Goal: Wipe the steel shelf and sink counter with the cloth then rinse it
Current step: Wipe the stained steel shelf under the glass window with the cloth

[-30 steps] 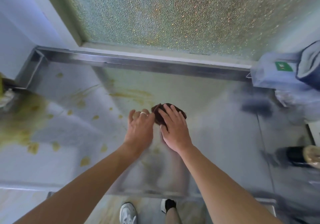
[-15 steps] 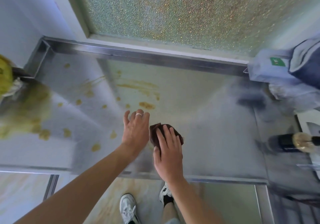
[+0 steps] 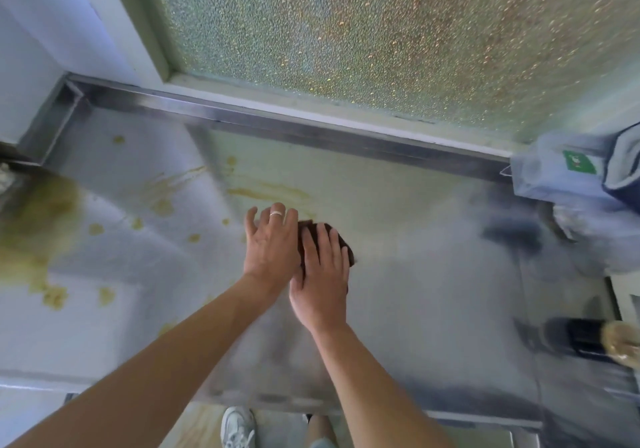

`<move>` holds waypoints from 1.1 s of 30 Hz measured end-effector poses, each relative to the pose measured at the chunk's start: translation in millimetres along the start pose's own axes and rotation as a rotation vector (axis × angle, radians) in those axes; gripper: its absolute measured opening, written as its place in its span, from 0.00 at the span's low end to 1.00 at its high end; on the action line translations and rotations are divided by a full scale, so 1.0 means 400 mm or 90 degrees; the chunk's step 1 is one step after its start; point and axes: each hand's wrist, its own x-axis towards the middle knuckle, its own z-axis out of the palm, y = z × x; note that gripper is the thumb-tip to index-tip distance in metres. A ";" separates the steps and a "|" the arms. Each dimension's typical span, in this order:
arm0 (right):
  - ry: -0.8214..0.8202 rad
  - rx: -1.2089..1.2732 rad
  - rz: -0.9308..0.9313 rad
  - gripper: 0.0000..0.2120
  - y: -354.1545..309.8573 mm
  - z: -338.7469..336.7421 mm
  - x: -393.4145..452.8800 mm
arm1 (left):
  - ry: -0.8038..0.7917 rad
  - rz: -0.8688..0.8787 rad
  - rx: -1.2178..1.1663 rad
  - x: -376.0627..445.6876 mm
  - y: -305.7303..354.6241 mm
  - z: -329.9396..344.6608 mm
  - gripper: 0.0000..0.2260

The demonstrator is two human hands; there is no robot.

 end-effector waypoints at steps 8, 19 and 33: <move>-0.018 0.013 -0.053 0.28 -0.022 -0.028 0.237 | 0.040 -0.088 -0.051 0.114 -0.015 -0.016 0.13; 0.014 0.081 -0.031 0.28 0.004 -0.097 0.377 | -0.032 -0.020 0.022 0.156 0.011 0.021 0.15; 0.269 0.055 0.223 0.15 0.239 -0.278 0.222 | -0.010 0.102 -0.031 0.089 0.192 0.001 0.12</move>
